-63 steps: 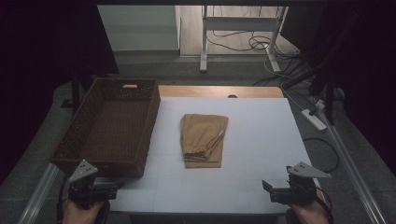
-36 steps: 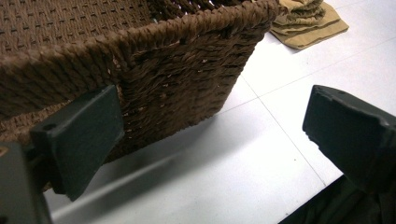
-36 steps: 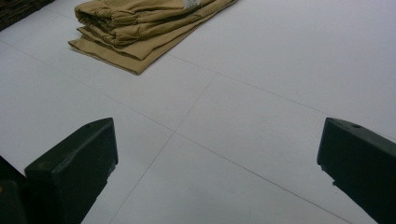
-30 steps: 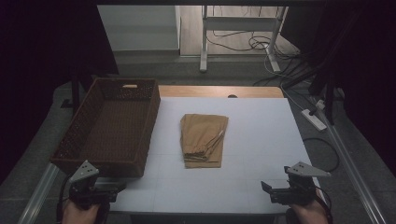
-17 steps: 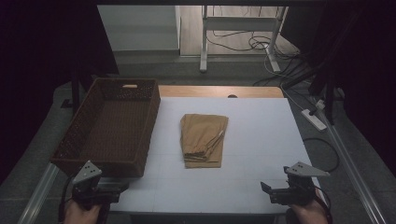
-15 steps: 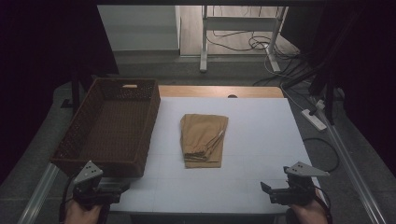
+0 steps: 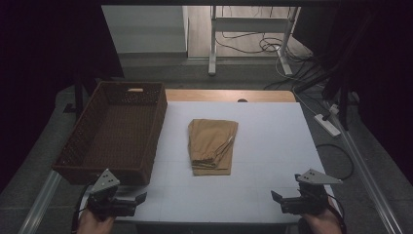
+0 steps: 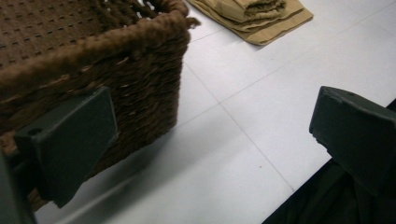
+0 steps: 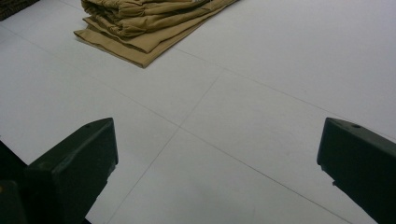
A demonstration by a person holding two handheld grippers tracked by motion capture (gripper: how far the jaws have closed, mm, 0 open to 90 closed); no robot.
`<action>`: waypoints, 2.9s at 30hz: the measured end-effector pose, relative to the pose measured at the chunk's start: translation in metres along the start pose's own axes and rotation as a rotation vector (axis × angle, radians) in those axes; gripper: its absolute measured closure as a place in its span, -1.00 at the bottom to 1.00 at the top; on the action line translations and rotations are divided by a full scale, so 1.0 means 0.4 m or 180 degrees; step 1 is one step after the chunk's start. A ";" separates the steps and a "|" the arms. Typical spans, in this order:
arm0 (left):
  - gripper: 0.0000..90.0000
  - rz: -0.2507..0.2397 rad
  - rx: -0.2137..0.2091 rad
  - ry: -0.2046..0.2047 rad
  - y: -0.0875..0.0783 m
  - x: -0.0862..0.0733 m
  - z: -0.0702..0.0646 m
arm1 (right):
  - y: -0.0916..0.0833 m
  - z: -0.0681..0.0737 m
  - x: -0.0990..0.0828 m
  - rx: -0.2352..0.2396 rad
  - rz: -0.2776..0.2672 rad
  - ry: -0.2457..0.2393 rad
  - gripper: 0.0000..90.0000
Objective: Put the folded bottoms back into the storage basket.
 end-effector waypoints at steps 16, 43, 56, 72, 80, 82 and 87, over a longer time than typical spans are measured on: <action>-0.99 0.0085 -0.0145 0.0199 0.035 0.015 -0.045 | 0.003 0.003 0.000 0.0011 0.0027 -0.0045 -1.00; -0.95 0.0151 -0.0613 0.0488 0.136 0.055 -0.140 | 0.008 0.008 -0.001 0.0043 0.0089 -0.0093 -1.00; -0.95 0.0216 -0.0669 0.0519 0.185 0.079 -0.152 | 0.008 0.009 -0.001 0.0052 0.0100 -0.0113 -1.00; -0.95 0.0291 -0.0737 0.0666 0.267 0.144 -0.163 | 0.008 0.009 -0.001 0.0081 0.0086 -0.0105 -1.00; -0.94 0.0285 -0.0751 0.0626 0.304 0.175 -0.147 | 0.008 0.010 -0.001 0.0092 0.0090 -0.0117 -1.00; -0.95 0.0280 -0.0750 0.0631 0.312 0.183 -0.143 | 0.008 0.010 -0.001 0.0093 0.0098 -0.0119 -1.00; -0.94 0.0285 -0.0717 0.0631 0.335 0.201 -0.136 | 0.008 0.010 -0.001 0.0096 0.0100 -0.0123 -1.00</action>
Point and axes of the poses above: each handheld gripper's, and its own axes: y roughly forward along the jaws, x roughly out of its top, z roughly to its left, the point moved 5 cm from there along y, roughly forward along the jaws, and after that the axes turned 1 degree about -y, right-handed, at the moved point
